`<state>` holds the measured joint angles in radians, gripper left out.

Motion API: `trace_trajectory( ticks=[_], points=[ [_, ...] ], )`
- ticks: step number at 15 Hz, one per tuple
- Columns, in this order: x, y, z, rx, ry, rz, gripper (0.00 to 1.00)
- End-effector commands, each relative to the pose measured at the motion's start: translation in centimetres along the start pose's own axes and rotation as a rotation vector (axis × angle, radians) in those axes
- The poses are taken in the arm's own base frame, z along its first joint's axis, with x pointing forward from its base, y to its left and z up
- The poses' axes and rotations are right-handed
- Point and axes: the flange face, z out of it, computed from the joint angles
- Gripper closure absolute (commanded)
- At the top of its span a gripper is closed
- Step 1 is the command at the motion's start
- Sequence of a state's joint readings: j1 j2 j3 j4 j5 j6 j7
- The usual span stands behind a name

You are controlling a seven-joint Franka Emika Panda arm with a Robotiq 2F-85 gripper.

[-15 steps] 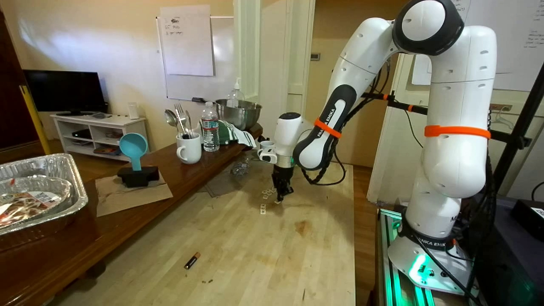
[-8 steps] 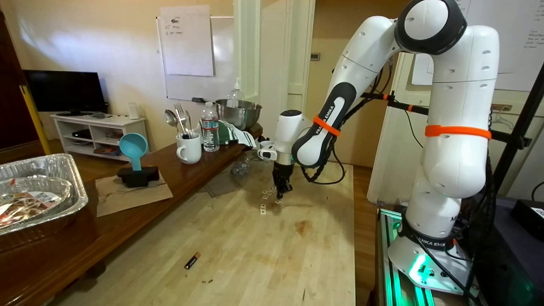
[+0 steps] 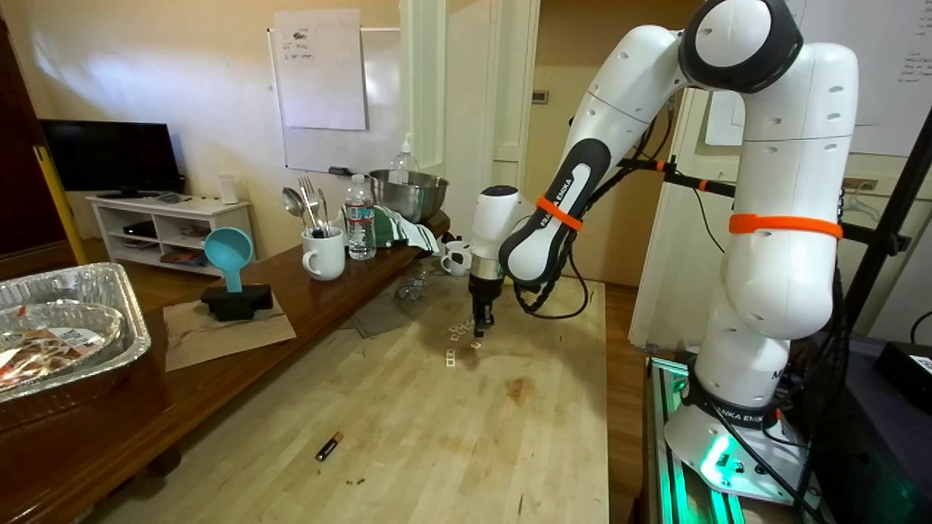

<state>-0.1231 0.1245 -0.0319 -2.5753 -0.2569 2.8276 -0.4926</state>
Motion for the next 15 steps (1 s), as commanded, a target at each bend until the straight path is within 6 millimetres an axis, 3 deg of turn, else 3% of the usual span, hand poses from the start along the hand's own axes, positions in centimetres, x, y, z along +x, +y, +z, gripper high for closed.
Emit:
trace_trajectory(
  ticks=[1, 15],
  points=[
    [0.2, -0.6, 0.3, 0.01, 0.007, 0.115, 1.0],
    [0.5, -1.3, 1.9, -0.006, -0.041, 0.321, 1.0]
  ],
)
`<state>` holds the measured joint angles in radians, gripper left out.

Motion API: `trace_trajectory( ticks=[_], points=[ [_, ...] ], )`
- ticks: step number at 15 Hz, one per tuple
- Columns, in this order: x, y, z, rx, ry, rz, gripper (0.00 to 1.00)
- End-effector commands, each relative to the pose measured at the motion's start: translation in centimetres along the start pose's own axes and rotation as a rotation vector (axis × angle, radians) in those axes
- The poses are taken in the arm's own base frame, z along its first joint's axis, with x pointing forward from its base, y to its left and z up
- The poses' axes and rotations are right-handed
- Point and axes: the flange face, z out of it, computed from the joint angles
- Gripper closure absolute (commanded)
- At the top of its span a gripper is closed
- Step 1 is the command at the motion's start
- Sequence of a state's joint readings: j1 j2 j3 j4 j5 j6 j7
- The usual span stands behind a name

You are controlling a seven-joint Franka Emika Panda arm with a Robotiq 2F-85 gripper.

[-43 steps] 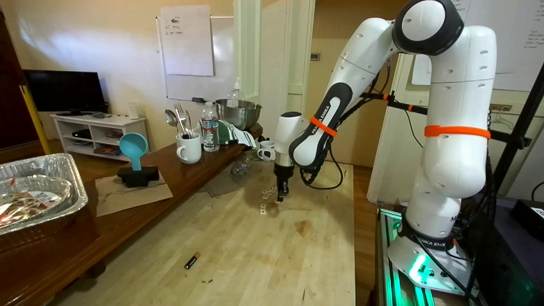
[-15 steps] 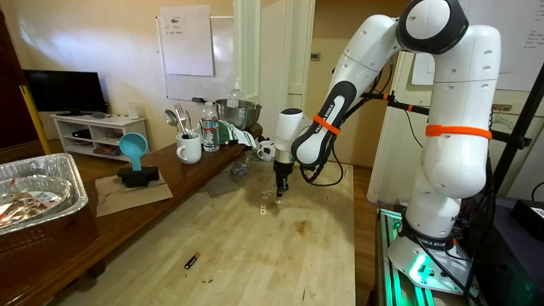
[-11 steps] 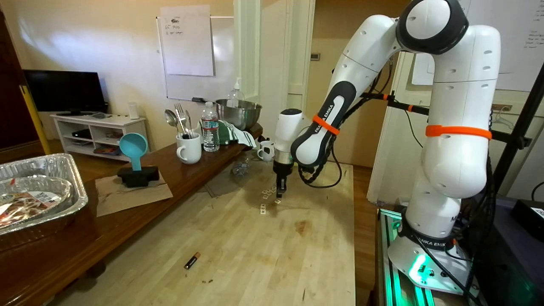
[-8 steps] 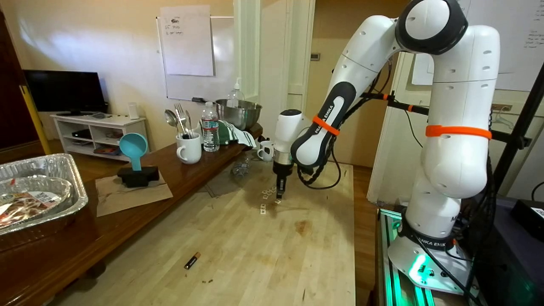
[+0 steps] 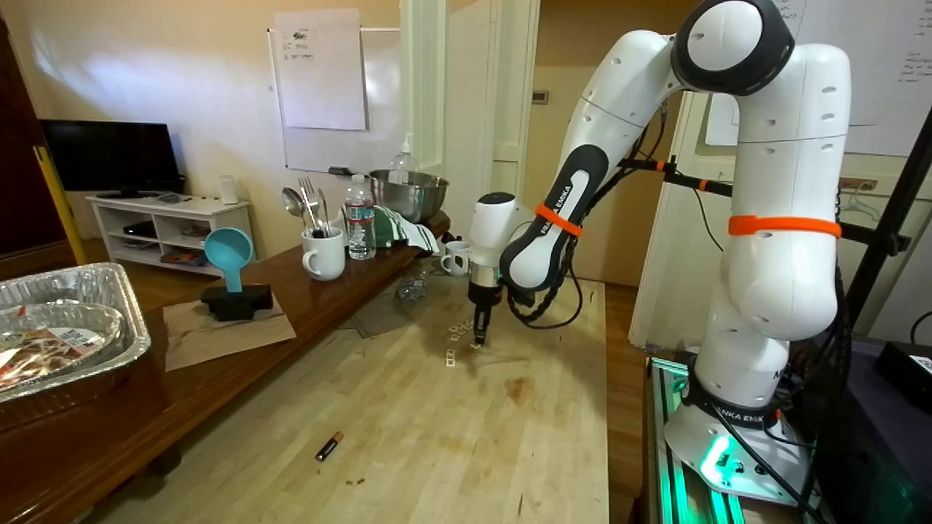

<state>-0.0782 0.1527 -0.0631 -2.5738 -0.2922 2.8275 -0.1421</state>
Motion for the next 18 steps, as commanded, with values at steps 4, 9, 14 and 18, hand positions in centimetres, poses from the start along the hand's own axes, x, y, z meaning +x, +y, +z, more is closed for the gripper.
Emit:
trace_trajectory(
  ticks=[4, 9, 14, 18],
  points=[
    [0.9, -0.5, 0.8, -0.019, 0.002, -0.001, 1.0],
    [1.5, -0.7, 0.9, -0.046, 0.014, -0.09, 1.0],
    [2.0, -1.7, 0.8, -0.065, 0.026, -0.179, 1.0],
    [2.0, -2.3, 0.8, -0.076, 0.031, -0.249, 1.0]
  ],
)
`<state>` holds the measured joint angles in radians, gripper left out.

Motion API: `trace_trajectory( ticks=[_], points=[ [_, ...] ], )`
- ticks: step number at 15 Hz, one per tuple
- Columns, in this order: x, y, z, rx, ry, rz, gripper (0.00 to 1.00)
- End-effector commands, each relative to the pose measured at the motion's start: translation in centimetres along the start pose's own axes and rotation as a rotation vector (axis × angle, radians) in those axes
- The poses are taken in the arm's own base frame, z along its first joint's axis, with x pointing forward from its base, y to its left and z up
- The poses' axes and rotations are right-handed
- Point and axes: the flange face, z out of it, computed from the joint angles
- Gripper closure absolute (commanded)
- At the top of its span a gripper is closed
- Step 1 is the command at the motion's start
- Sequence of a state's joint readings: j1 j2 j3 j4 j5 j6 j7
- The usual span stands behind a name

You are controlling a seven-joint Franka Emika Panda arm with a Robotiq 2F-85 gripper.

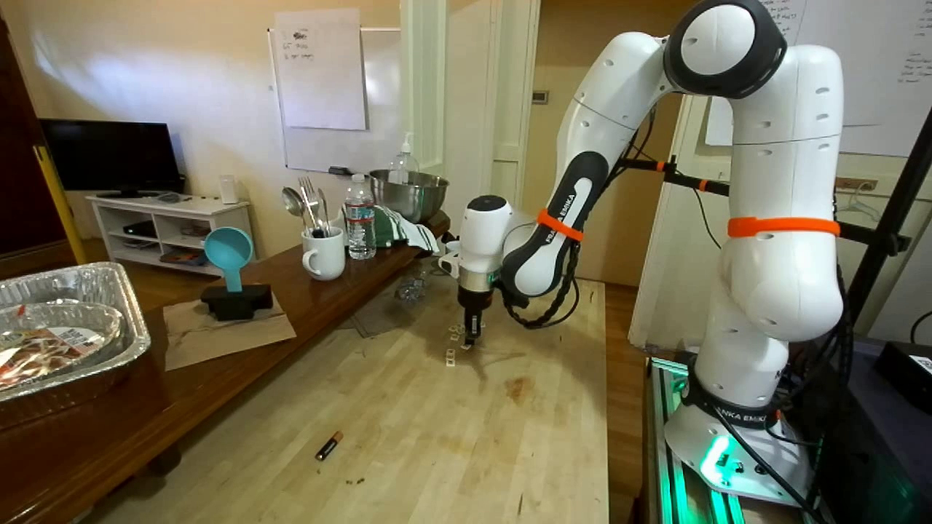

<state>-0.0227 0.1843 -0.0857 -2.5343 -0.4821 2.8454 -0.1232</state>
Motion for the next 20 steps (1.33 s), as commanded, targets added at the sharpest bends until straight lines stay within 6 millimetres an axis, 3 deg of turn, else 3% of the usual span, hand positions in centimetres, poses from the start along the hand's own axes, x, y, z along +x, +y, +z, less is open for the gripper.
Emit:
trace_trajectory(
  ticks=[1, 20],
  points=[
    [0.2, -0.5, 0.7, -0.013, 0.013, -0.066, 1.0],
    [1.5, -1.2, 1.1, -0.069, 0.055, -0.217, 1.0]
  ],
)
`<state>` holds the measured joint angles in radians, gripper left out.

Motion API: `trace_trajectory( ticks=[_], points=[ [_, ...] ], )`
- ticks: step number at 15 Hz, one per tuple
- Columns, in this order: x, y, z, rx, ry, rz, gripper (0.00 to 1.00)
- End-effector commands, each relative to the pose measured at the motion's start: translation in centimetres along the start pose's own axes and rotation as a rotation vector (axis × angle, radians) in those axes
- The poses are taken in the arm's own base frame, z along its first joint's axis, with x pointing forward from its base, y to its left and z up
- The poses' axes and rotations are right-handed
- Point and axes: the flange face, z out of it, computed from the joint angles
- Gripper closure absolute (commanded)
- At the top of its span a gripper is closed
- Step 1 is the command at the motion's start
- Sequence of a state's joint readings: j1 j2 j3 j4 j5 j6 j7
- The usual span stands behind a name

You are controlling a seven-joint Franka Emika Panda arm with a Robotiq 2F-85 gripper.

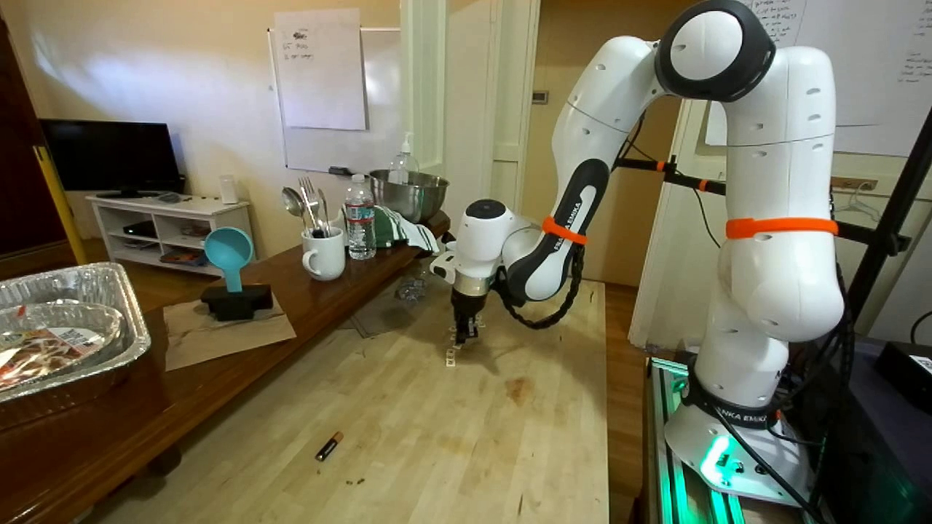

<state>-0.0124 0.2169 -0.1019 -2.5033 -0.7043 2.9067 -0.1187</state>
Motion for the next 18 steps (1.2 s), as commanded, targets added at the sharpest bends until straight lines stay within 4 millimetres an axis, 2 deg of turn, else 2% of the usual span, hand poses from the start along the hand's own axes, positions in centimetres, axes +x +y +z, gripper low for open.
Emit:
trace_trajectory(
  ticks=[1, 18],
  points=[
    [0.41, -0.64, 0.92, 0.0, 0.008, -0.014, 1.0],
    [1.17, -1.35, 0.93, -0.012, 0.014, -0.077, 1.0]
  ],
)
